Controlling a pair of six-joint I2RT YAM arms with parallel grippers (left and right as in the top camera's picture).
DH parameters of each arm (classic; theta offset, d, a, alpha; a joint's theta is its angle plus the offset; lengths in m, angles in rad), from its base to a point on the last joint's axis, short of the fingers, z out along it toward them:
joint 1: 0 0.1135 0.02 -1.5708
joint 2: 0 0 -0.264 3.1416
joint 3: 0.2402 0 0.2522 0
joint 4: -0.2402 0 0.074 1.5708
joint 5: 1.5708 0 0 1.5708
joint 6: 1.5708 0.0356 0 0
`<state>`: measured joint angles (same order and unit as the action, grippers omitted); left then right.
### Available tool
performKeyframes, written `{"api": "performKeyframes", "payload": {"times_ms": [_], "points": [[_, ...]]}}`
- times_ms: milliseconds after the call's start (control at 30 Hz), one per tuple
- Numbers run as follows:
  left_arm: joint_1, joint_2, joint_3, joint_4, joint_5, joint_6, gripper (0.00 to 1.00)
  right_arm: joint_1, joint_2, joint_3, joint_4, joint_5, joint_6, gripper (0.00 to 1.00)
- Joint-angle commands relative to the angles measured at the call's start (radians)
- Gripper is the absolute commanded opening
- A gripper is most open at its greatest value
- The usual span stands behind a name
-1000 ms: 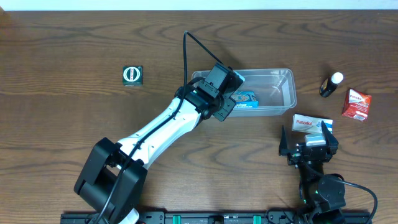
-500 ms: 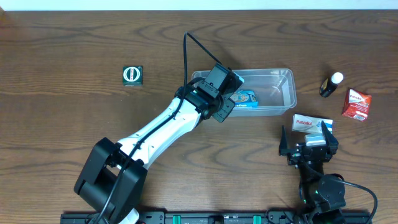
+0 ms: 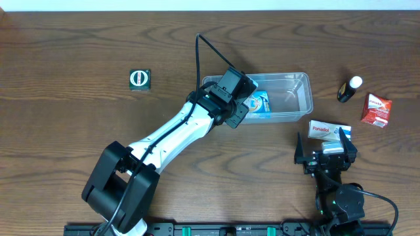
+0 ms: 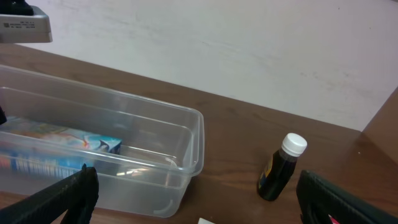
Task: Pack container
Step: 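Press the blue box flat inside the container and open the left gripper, then move the left gripper back over the green Zam-Buk tin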
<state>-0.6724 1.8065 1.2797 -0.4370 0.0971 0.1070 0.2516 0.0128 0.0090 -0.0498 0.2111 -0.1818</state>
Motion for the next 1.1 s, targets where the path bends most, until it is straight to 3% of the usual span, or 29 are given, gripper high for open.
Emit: {"api": "performKeyframes", "payload": {"times_ms": [0, 300, 467, 733, 1000, 1033, 1067], "points": [[0.003, 0.01, -0.008, 0.005, -0.012, -0.008, 0.06, -0.003, -0.002, -0.003, -0.002, 0.009, -0.006, 0.99], [0.013, -0.013, 0.018, 0.008, -0.016, -0.01, 0.06, -0.003, -0.002, -0.003, -0.002, 0.009, -0.006, 0.99], [0.066, -0.117, 0.055, 0.0, -0.112, -0.092, 0.06, -0.003, -0.002, -0.003, -0.002, 0.009, -0.006, 0.99], [0.324, -0.293, 0.056, -0.062, -0.214, -0.151, 0.06, -0.003, -0.001, -0.003, -0.002, 0.009, -0.006, 0.99], [0.553, -0.233, 0.055, -0.044, -0.213, -0.193, 0.07, -0.003, -0.001, -0.003, -0.002, 0.009, -0.006, 0.99], [0.565, -0.219, 0.055, -0.036, -0.213, -0.193, 0.15, -0.003, -0.001, -0.003, -0.002, 0.009, -0.006, 0.99], [0.574, -0.205, 0.055, -0.026, -0.213, -0.193, 0.44, -0.003, -0.001, -0.003, -0.002, 0.009, -0.006, 0.99]]}}
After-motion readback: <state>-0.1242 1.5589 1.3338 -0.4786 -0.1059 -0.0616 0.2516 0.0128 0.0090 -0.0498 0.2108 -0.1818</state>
